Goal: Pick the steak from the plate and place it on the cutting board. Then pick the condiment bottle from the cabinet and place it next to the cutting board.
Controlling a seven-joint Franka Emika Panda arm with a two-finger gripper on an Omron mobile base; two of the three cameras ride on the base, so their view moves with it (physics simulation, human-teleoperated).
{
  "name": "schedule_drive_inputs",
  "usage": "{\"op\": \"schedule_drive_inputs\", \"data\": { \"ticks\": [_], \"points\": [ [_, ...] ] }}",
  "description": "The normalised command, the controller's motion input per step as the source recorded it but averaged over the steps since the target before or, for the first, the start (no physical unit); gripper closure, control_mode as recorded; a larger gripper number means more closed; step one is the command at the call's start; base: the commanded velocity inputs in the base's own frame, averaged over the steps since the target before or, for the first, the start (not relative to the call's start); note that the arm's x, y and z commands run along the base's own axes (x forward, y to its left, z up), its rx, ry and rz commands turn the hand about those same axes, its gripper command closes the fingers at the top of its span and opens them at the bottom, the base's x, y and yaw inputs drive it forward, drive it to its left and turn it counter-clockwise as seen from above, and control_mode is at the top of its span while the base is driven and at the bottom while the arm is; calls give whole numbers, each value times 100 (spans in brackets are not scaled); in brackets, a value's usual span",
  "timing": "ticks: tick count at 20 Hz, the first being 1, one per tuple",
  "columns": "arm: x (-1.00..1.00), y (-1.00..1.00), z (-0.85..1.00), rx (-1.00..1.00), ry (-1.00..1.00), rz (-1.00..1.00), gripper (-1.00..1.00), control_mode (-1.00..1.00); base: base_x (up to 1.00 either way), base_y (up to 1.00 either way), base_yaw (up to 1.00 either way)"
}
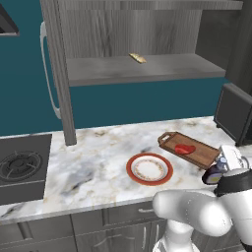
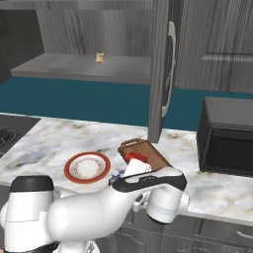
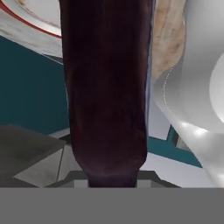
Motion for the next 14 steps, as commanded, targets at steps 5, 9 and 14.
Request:
{"op": "schedule_drive_inputs", "data": {
  "ticks": [5,9,14],
  "points": [
    [11,0,-27,8,-2,0,100,-100,0,0,0],
    [9,-2,-18,4,-1,0,100,-100,0,0,0],
    [2,-9,-7,0,0,0,100,-100,0,0,0]
  ]
}}
